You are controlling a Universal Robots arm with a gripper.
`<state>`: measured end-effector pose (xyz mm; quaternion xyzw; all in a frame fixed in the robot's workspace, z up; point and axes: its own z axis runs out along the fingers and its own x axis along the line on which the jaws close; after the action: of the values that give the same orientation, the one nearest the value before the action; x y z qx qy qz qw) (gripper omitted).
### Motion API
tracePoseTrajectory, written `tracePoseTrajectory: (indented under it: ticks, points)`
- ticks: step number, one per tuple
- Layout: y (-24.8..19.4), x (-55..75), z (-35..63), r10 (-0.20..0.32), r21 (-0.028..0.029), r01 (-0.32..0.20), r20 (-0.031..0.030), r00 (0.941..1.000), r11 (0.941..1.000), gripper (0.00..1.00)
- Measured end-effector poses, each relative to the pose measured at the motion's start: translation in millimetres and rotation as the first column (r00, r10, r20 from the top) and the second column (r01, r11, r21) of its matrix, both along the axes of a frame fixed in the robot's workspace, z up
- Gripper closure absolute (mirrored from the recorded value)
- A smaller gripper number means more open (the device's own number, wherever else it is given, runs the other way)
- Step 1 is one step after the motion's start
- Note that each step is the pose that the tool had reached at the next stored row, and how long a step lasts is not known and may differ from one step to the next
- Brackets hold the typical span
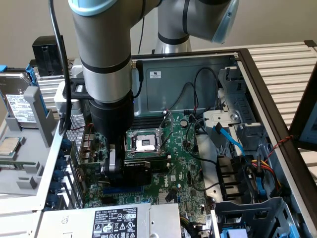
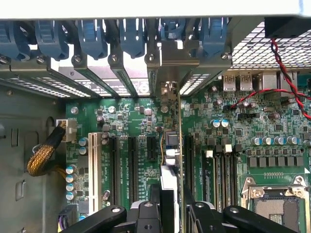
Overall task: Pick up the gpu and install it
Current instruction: 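Insert the gpu into the slot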
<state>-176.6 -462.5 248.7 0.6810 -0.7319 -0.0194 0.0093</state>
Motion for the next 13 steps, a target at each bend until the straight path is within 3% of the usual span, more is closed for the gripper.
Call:
tracePoseTrajectory:
  ticks: [13]
  points:
    - [-0.9, 0.0, -0.5, 0.0, -0.0001, 0.0, -0.0001, 1.0, 1.0, 0.72]
